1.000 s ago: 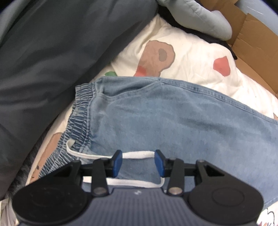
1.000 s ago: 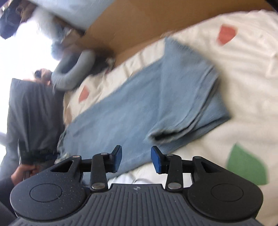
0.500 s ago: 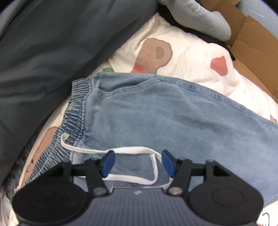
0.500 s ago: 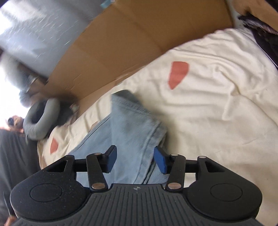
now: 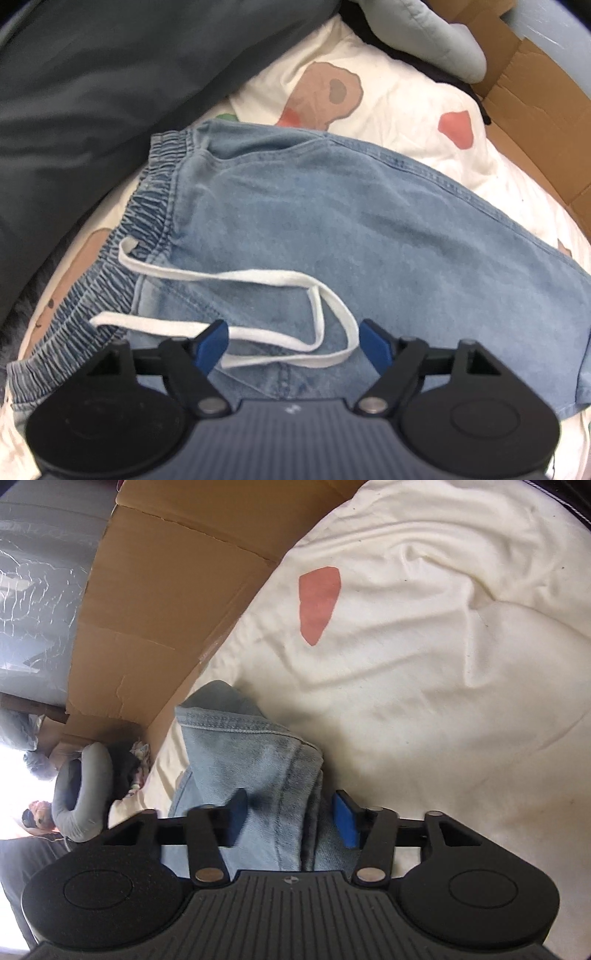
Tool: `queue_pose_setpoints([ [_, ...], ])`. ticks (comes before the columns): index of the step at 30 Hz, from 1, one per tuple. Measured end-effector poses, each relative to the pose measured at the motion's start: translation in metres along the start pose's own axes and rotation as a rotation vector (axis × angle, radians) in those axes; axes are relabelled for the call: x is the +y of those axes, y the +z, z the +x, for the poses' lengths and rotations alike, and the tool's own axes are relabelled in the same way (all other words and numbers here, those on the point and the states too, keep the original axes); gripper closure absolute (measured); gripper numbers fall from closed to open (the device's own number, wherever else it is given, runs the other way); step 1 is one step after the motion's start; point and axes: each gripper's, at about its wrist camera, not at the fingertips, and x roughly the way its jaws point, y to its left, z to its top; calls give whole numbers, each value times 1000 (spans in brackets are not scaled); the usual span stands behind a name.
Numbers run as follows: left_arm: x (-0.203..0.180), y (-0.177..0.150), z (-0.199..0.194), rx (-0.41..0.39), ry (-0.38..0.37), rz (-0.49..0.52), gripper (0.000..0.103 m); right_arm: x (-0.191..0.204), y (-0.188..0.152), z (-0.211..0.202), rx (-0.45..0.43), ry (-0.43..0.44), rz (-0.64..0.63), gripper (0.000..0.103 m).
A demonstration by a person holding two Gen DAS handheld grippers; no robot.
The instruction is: Fold clothes
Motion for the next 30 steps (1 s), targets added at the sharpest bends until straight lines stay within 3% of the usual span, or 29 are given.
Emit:
queue_pose_setpoints([
  [2, 0, 0, 2, 2, 4, -3, 22, 1, 3, 0, 10, 17, -1, 83],
  [7, -3, 3, 6, -1, -5, -2, 22, 10, 17, -10, 27, 36, -47, 98],
  [17, -14, 5, 17, -4, 8, 13, 22, 40, 59, -40, 23, -122, -310, 101],
  [24, -15, 10, 22, -18, 30, 24, 22, 52, 100, -47, 1, -308, -488, 101],
  [30, -13, 17, 34, -21, 74, 33, 22, 59, 133, -31, -72, -479, -619, 101],
])
